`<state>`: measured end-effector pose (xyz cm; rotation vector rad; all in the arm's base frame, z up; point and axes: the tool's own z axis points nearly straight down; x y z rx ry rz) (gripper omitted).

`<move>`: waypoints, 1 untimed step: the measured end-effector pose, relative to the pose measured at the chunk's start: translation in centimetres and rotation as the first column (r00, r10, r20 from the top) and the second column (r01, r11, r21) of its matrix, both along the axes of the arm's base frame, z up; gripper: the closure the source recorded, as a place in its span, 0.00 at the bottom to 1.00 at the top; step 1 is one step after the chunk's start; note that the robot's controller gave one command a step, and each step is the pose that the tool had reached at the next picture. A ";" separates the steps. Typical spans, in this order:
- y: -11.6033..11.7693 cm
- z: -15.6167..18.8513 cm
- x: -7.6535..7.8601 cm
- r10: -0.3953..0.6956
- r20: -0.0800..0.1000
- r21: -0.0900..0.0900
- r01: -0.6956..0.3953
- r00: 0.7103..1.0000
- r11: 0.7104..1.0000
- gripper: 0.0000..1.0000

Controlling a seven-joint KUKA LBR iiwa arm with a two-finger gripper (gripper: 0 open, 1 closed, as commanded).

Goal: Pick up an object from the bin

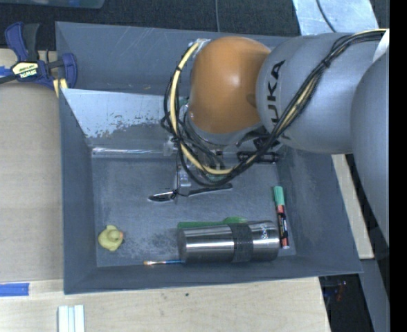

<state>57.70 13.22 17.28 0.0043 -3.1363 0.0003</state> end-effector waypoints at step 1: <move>-0.1 0.5 0.2 -0.003 0.009 0.001 0.003 1.000 1.000 0.00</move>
Offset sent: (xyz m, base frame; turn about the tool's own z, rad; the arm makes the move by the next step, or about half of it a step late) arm 0.0197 -0.0563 -0.1028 0.0069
